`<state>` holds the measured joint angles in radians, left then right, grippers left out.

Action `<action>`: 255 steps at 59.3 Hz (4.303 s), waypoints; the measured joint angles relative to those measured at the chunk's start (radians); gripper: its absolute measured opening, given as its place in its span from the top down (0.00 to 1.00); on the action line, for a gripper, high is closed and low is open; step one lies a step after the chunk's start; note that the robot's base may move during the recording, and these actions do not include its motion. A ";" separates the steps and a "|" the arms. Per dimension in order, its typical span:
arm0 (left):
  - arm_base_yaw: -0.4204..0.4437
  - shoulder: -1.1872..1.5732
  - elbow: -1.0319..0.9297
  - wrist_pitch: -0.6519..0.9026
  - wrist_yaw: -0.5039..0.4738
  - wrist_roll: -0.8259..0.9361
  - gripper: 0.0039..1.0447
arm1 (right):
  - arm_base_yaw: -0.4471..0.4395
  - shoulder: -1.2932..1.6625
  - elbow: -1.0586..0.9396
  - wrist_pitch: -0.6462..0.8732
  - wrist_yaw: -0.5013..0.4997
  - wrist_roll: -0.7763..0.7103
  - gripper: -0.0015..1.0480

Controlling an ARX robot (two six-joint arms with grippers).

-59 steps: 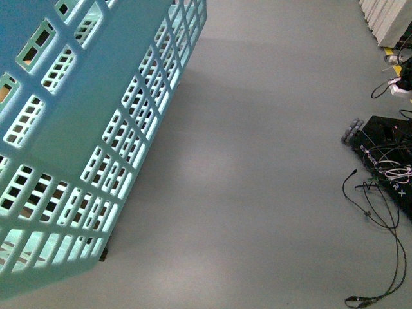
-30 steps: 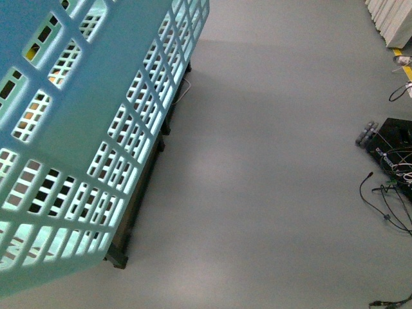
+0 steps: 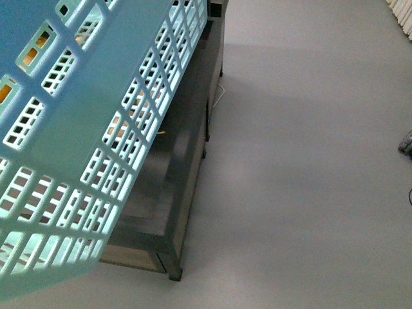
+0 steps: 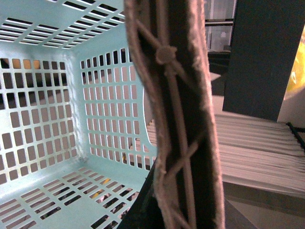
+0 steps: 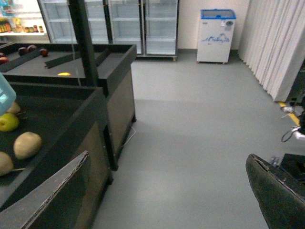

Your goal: Pick lemon and mango into basket

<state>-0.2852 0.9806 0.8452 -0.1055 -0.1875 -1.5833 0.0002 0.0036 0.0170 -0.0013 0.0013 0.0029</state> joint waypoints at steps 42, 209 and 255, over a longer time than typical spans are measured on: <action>0.000 -0.001 0.000 0.000 0.002 0.000 0.96 | 0.000 -0.001 0.000 0.000 -0.001 0.000 0.08; 0.005 -0.003 0.002 -0.001 0.004 0.008 0.96 | 0.000 0.000 0.000 0.000 -0.005 0.000 0.08; -0.246 0.811 0.682 -0.262 0.004 0.602 0.96 | 0.000 0.000 0.000 0.000 -0.001 0.000 0.08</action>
<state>-0.5316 1.7912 1.5272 -0.3679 -0.1837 -0.9817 -0.0002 0.0032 0.0170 -0.0013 0.0006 0.0029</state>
